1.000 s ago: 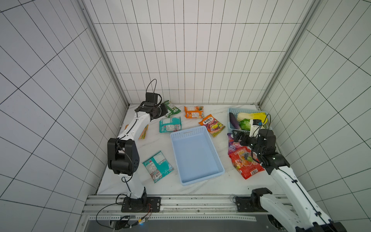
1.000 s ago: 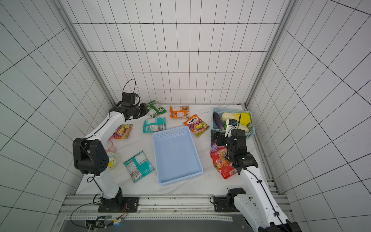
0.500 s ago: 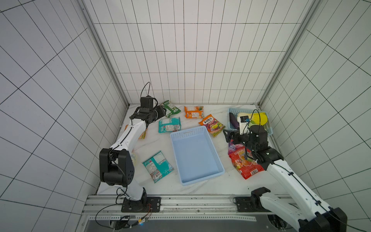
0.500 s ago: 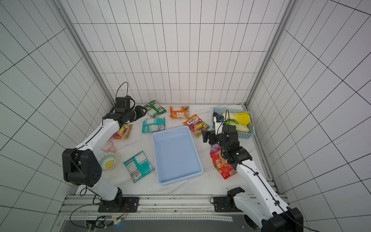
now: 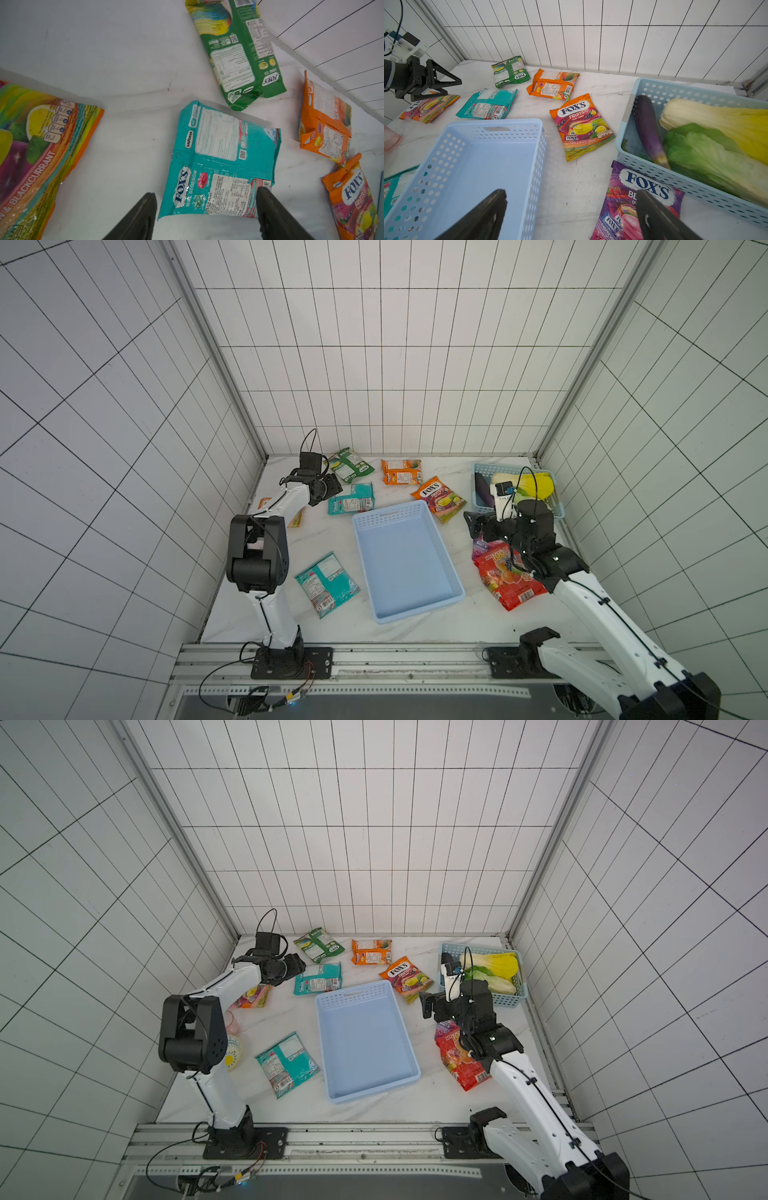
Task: Put the candies in the basket
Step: Pick up the candy at the center of the board.
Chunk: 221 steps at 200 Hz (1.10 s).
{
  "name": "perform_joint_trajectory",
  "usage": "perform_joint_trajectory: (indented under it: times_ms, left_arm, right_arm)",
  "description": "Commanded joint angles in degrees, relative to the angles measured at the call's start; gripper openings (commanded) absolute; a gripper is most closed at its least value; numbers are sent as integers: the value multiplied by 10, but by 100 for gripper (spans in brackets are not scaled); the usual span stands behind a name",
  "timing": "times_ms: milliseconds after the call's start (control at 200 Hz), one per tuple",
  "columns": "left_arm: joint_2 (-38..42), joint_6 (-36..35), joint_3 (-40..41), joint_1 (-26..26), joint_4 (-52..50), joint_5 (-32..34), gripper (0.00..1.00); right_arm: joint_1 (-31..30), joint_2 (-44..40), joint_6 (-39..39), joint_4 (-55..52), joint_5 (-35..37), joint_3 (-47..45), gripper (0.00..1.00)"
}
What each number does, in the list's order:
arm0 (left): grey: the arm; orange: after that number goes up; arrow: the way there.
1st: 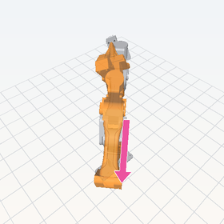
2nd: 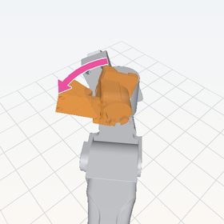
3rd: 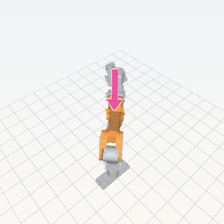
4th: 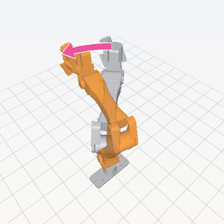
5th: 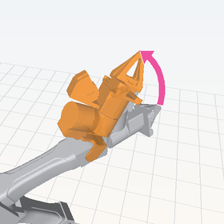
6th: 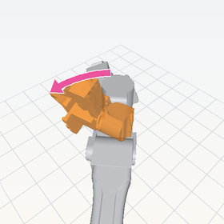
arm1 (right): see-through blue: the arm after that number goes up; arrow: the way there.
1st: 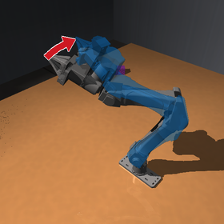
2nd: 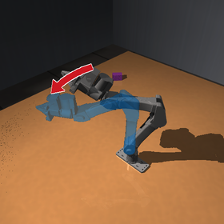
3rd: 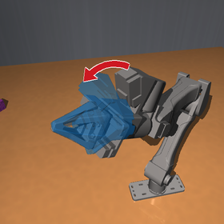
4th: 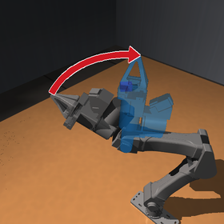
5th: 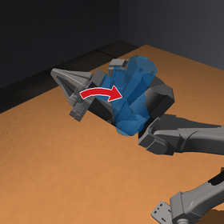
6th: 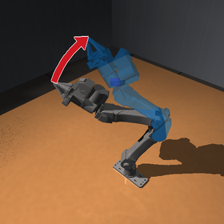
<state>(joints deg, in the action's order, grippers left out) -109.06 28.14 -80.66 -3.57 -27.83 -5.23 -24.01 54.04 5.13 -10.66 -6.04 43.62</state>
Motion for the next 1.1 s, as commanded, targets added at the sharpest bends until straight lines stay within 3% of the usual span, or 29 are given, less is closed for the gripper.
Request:
perform_joint_trajectory:
  times_ms: [0, 305, 540, 670, 989, 1099]
  left_arm:
    - [-34, -9, -35, 2, -10, 11, 77]
    - [-127, -24, -100, -6, -49, 5, 81]
    - [-170, -28, -125, -12, -62, 6, 72]
    - [-177, -33, -125, -14, -68, 18, 56]
    - [-158, -26, -123, -12, -67, -9, 0]
    - [-140, -24, -117, -12, -67, -12, 0]
  right_arm:
    - [-3, 6, -8, -6, -4, 26, 99]
    - [-4, -4, -13, -6, 6, 14, 99]
    - [-4, -7, -14, -5, 6, 6, 99]
    - [-3, -12, -1, -10, 17, 5, 99]
    - [-3, -13, -16, -8, 12, -2, 99]
    - [-4, -14, -13, -15, 28, 4, 99]
